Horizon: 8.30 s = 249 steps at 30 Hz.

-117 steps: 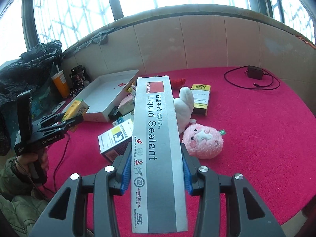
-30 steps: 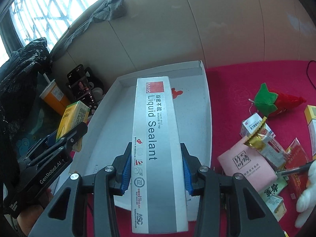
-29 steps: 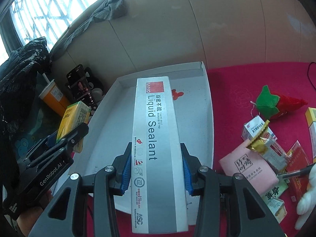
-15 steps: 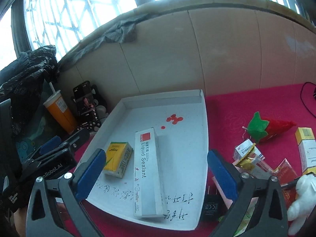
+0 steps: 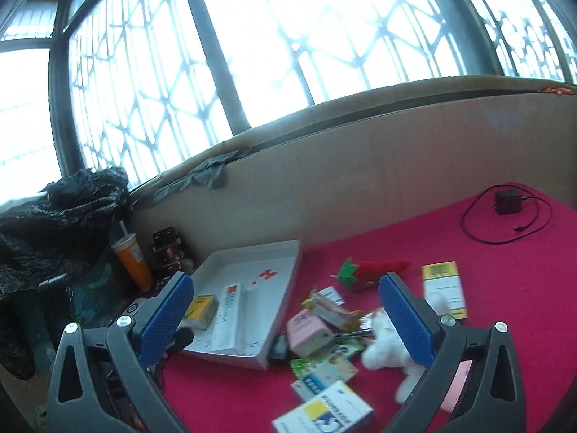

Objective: Organize objects

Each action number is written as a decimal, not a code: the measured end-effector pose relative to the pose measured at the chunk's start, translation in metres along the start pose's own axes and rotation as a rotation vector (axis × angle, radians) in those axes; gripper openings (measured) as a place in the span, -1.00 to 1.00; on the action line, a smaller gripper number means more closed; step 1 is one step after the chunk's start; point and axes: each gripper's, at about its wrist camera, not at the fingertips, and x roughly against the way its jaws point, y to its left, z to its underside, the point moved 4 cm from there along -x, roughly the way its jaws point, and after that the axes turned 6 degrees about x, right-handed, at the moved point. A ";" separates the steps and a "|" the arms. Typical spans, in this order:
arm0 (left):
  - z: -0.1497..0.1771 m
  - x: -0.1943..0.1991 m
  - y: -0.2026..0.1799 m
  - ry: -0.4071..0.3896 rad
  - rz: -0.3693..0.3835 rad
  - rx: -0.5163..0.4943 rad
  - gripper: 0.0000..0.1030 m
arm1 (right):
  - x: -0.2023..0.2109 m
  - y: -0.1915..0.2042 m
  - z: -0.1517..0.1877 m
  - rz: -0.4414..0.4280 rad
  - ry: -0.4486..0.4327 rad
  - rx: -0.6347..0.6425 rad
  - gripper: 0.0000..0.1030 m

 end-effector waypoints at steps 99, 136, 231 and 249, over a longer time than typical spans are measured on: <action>0.081 -0.051 -0.098 0.274 0.201 -0.139 -0.03 | -0.011 -0.134 0.120 0.202 0.472 -0.061 0.17; 0.057 0.002 -0.048 0.031 0.099 0.014 -0.02 | 0.029 -0.074 0.084 0.136 0.317 -0.027 0.18; -0.043 0.018 0.116 -0.058 -0.133 0.160 -0.02 | -0.117 0.101 0.022 -0.159 0.392 0.223 0.20; -0.071 -0.074 0.148 0.008 -0.256 0.111 -0.02 | -0.234 0.113 0.039 -0.056 0.474 0.215 0.20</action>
